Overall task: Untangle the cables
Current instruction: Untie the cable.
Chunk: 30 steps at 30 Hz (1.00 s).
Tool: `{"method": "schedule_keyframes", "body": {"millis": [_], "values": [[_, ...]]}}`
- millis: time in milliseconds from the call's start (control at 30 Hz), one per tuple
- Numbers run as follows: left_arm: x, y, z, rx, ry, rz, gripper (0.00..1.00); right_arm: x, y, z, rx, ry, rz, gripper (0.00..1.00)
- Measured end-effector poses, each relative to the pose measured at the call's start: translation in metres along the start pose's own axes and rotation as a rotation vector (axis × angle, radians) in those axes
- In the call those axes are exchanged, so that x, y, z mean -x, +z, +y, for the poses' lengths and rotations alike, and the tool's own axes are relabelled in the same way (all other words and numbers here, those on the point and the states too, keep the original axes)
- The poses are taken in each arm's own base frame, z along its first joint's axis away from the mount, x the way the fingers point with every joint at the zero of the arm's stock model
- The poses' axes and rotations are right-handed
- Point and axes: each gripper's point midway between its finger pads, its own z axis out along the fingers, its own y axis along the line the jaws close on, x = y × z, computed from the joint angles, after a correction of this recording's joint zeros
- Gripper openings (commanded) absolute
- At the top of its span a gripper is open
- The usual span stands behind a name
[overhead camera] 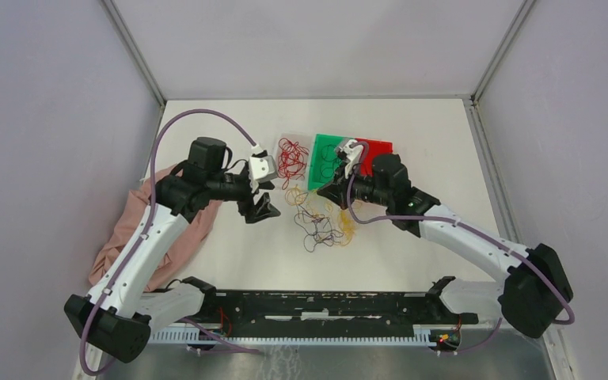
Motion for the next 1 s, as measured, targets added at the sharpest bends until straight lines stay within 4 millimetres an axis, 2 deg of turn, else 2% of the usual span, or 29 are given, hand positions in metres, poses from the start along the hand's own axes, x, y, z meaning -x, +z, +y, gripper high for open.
{"method": "schedule_keyframes", "body": {"millis": [133,300,400,467,633,867,1000], "values": [[0.011,0.006,-0.007,-0.024,0.055,-0.035,0.86,0.021,-0.013,0.020,0.066,0.019,-0.062,0.01],[0.029,0.022,-0.033,-0.104,0.151,-0.072,0.87,0.032,-0.016,0.035,0.109,0.041,-0.075,0.02],[0.036,0.032,-0.042,-0.130,0.173,-0.072,0.83,0.036,-0.016,0.048,0.129,0.035,-0.071,0.02],[0.037,0.040,-0.041,-0.123,0.165,-0.063,0.80,0.039,-0.017,0.056,0.135,0.026,-0.067,0.02],[0.042,0.047,-0.026,-0.046,0.139,-0.061,0.63,0.044,-0.017,0.065,0.110,0.001,-0.057,0.03],[0.046,0.049,-0.009,0.048,0.147,-0.065,0.20,0.035,-0.015,0.065,0.068,-0.012,-0.019,0.06],[0.040,0.050,-0.003,0.078,0.145,-0.046,0.11,0.029,-0.015,0.062,0.048,-0.013,0.000,0.09]]}}
